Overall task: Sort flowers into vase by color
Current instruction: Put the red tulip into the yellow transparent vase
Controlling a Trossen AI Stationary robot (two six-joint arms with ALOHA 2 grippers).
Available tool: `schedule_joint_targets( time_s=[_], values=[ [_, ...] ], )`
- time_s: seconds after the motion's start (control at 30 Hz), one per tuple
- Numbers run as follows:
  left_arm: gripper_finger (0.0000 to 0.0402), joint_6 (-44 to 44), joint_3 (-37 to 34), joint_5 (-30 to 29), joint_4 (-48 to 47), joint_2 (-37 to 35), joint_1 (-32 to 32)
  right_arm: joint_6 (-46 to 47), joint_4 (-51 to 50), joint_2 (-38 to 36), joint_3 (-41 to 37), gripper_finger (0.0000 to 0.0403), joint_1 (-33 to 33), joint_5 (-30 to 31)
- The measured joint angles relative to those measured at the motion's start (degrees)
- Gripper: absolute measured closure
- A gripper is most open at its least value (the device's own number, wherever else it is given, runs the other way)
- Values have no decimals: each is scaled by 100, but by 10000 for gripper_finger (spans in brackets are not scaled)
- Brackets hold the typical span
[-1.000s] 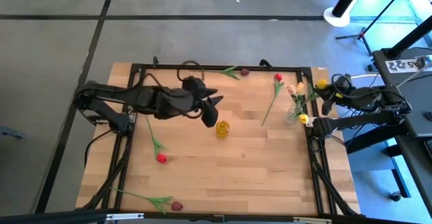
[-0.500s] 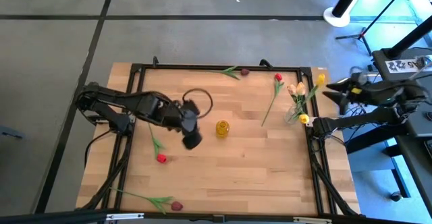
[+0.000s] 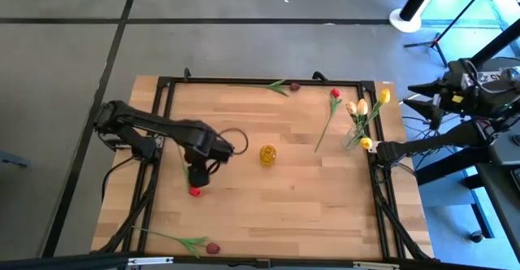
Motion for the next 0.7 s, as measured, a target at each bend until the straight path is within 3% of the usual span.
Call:
schedule_joint_targets(
  time_s=[0.17, 0.33, 0.53, 0.7],
  values=[
    [234, 1851, -1532, 67, 586, 11, -173, 221, 49, 410, 315, 132, 0, 770],
    [238, 3031, -2538, -330, 1614, 8, -727, 541, 251, 658, 697, 132, 0, 1564],
    [245, 3938, -3283, -433, 3125, 7, -1206, 754, 357, 728, 964, 132, 0, 2152],
    [246, 4340, -3542, -479, 3712, 4, -1344, 1000, 347, 728, 962, 132, 0, 2280]
  ],
)
